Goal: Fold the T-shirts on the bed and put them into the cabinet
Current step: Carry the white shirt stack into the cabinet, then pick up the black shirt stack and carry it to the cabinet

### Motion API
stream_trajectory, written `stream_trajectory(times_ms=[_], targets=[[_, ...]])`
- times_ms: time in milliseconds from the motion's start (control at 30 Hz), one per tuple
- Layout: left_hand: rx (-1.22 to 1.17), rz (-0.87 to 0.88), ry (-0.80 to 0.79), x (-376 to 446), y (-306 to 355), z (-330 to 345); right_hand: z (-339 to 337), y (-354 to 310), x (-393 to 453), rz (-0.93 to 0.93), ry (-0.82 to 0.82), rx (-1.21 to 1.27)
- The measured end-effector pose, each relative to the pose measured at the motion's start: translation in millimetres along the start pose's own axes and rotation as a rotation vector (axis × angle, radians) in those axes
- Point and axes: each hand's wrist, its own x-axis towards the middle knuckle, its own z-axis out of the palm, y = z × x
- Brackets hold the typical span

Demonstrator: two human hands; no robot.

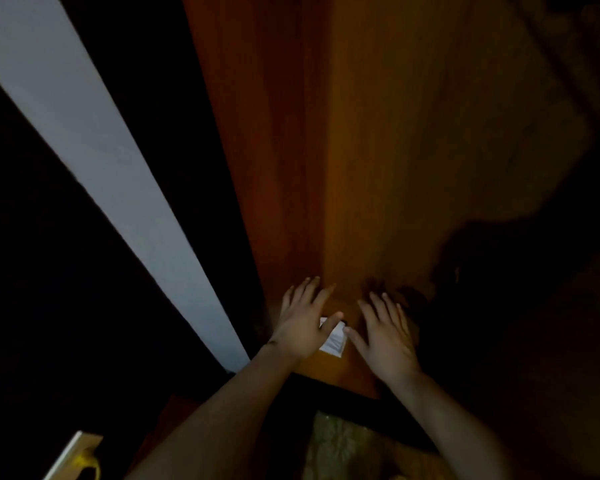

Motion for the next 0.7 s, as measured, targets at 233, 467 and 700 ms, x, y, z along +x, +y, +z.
stream_trajectory(times_ms=[233, 467, 700], targets=[[-0.098, 0.344, -0.056, -63, 137, -14, -100, 51, -152, 0.205, 0.043, 0.052], [-0.092, 0.84, -0.266, -85, 344, 43, -154, 177, -325, 0.604, 0.12, 0.009], [-0.102, 1.058, -0.394, -139, 570, 130, -217, 280, -518, 1.008, 0.29, -0.016]])
